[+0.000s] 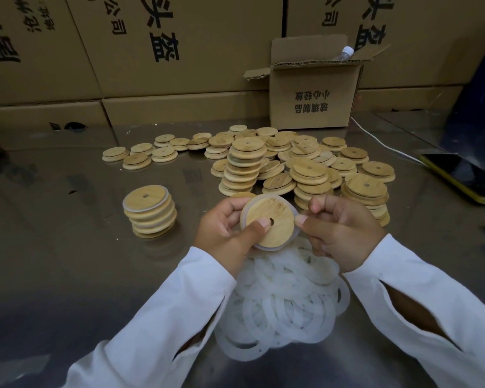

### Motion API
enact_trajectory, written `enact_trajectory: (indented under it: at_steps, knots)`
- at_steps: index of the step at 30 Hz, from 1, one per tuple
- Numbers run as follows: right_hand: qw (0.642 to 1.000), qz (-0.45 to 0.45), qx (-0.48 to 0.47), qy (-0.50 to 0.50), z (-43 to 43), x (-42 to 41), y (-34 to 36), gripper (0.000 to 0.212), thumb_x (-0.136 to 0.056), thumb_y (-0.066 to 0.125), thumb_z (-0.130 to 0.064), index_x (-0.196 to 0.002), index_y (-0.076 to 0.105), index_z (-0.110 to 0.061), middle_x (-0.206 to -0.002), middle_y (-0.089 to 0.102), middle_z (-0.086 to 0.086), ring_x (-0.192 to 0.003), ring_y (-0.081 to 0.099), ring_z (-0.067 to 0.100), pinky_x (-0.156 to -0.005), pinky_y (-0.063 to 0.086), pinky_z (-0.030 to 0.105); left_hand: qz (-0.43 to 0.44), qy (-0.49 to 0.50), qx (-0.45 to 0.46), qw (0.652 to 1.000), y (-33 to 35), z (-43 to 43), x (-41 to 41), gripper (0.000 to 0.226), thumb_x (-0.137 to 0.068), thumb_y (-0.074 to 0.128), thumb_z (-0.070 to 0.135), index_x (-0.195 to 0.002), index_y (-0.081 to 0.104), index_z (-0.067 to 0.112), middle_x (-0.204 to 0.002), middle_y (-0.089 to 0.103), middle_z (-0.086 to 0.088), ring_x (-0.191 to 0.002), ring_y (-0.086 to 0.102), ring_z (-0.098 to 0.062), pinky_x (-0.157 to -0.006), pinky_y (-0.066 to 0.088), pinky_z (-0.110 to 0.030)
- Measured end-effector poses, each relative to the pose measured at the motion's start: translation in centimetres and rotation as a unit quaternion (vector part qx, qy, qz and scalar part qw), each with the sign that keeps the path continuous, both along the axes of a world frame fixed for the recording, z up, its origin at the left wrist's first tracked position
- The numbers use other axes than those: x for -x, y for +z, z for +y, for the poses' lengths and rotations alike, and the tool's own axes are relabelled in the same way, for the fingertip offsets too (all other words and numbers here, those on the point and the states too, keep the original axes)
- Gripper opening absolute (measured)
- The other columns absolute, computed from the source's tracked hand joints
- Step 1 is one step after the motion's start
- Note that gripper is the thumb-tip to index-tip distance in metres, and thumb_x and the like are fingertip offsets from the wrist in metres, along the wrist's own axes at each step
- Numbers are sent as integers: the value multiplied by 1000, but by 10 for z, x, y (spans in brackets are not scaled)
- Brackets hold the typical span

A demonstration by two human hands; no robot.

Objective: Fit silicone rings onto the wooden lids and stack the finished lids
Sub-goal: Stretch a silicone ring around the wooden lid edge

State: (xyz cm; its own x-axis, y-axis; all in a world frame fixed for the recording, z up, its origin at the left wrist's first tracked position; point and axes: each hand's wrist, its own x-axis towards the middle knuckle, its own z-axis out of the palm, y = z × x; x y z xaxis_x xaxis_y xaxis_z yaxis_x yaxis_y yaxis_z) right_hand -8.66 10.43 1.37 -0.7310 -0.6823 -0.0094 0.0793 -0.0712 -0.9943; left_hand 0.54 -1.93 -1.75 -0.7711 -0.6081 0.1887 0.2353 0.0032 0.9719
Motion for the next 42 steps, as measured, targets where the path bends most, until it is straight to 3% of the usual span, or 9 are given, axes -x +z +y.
enact_trajectory:
  at_steps: [9,14,18,23,30,36,42]
  knots:
    - [996,-80,31,30,6,5,5,33,-78,58,8,-62,38,-14,-38,33,-9,-30,23,3,-34,21,11,13,-21,-12,1000,-2,-1,-1,33,-63,65,15,-95,61,13,-85,72,-5,-84,67,-23,-78,55,-44]
    - [997,-71,32,12,6,3,5,32,-77,60,8,-65,40,-14,-36,49,-7,-28,30,2,-33,28,11,20,-37,-36,998,-3,-1,-1,34,-63,65,14,-97,61,10,-83,72,-5,-79,68,-20,-65,57,-34]
    - [999,-32,4,-16,4,3,5,26,-73,67,3,-69,47,-13,-41,55,-5,-31,41,5,-35,36,15,20,-45,-50,998,-2,-1,-1,32,-63,64,13,-95,61,11,-82,73,-4,-77,69,-19,-60,56,-29]
    - [992,104,-46,-57,4,-1,0,17,-71,72,-20,-66,58,-14,-46,52,-3,-35,44,8,-39,37,15,33,-35,-68,997,-1,-3,-1,36,-63,65,14,-98,61,10,-84,73,-5,-79,69,-20,-63,57,-29]
    - [973,205,-79,-75,2,0,-7,15,-78,68,-19,-62,65,-21,-40,53,-10,-40,47,2,-44,41,12,40,-25,-79,996,1,-1,-1,39,-63,77,11,-98,60,11,-85,73,-4,-83,69,-21,-63,57,-28]
    - [978,195,-68,-31,2,1,-7,15,-82,64,-15,-68,64,-17,-41,55,-10,-37,49,1,-44,43,13,48,-14,-98,994,2,2,-1,39,-58,65,14,-96,60,9,-83,72,-4,-79,69,-18,-63,56,-25]
    - [987,151,-37,-39,2,-1,-5,10,-78,67,-17,-69,65,-17,-48,61,-8,-38,52,5,-46,47,16,60,-25,-159,985,7,2,-2,28,-68,60,0,-96,61,5,-80,72,-7,-72,69,-17,-61,57,-26]
